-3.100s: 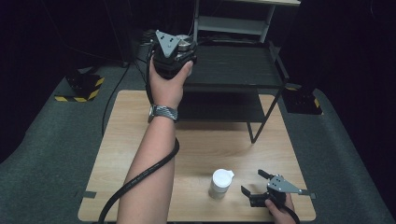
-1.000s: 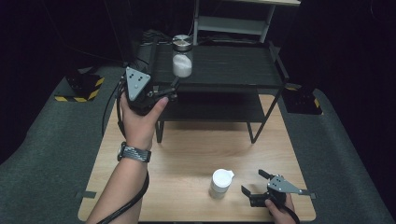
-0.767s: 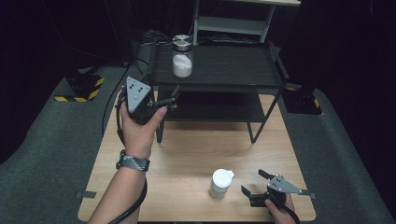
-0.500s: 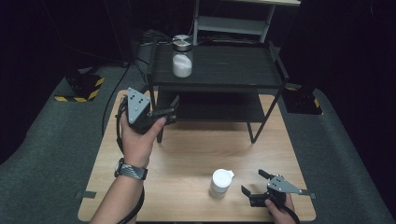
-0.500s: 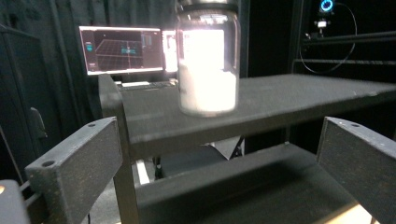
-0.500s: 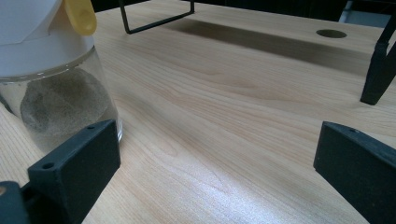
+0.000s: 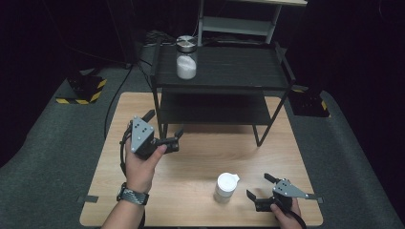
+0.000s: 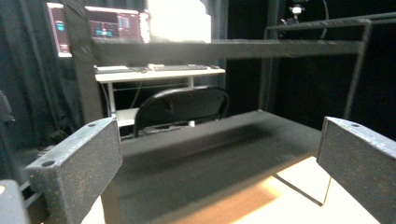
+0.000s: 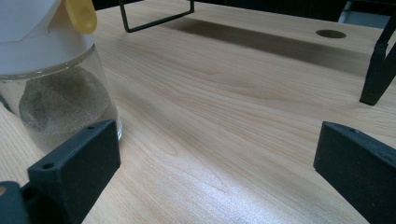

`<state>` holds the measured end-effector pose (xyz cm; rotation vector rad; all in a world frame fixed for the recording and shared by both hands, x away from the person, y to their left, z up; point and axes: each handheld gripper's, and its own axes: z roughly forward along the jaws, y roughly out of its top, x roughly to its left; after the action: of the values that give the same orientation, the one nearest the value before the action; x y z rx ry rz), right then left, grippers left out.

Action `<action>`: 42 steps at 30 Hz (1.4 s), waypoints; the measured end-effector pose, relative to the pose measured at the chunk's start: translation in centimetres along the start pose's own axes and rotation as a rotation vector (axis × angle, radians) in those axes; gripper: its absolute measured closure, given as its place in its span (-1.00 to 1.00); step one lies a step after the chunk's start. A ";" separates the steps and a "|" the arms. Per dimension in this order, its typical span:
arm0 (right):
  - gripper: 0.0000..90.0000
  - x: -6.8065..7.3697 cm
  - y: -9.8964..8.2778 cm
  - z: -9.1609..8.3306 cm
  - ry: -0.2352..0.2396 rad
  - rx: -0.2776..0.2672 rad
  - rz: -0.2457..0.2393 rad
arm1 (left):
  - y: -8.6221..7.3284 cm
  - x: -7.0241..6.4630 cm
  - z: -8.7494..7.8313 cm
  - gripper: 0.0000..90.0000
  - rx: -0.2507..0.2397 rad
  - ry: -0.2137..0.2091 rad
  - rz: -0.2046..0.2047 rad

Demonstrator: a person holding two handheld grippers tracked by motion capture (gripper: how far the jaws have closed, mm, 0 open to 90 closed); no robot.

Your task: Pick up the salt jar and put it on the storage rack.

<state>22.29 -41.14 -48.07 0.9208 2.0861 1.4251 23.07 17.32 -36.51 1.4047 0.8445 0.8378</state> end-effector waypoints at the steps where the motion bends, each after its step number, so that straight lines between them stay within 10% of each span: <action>1: -1.00 0.0 0.0 0.0 0.001 0.000 0.000 | -0.2 0.0 -0.1 -0.99 0.005 -0.006 0.005; 21: -1.00 0.1 0.0 0.0 -0.001 0.001 -0.007 | -5.6 -0.2 -2.2 -0.99 0.091 -0.068 -0.021; 42: -1.00 0.2 0.0 0.0 -0.003 0.002 -0.014 | -11.9 -0.9 -4.1 -0.99 0.317 -0.102 -0.038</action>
<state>22.20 -40.98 -48.05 0.9074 2.0879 1.4141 18.97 18.47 -48.39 1.6873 0.9516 0.6149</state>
